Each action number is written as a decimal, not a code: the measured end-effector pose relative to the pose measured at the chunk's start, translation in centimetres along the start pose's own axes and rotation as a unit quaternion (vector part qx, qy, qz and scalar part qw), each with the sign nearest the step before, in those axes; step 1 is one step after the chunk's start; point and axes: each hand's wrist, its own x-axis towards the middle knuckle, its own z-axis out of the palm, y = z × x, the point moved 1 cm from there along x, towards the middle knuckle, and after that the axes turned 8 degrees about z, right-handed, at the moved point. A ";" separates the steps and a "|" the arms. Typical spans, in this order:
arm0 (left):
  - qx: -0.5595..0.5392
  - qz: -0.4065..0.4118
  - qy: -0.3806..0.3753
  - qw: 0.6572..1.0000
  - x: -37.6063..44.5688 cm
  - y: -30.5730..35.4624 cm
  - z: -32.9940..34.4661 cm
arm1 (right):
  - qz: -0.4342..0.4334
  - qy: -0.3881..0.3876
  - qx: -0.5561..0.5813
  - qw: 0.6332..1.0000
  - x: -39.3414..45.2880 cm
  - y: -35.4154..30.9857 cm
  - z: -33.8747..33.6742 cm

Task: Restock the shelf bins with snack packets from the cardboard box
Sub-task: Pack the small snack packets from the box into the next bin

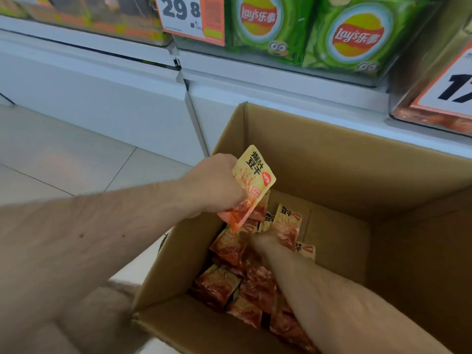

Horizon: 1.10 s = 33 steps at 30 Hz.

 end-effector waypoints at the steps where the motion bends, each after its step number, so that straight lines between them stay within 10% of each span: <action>1: 0.001 -0.001 -0.002 1.000 0.1 -0.1 0.0 | -0.003 0.024 -0.032 0.999 0.7 0.0 0.6; 10: 0.012 -0.007 -0.015 1.000 0.4 0.1 0.1 | 0.010 0.119 -0.080 0.990 0.2 0.0 0.3; 24: -0.009 0.004 0.000 1.000 0.0 -0.1 0.1 | -0.029 -0.009 -0.037 0.999 -2.9 0.6 -1.4; 33: -0.261 -0.038 -0.034 0.964 -1.0 0.9 1.0 | -0.126 0.045 -0.035 0.990 -11.3 0.5 -13.9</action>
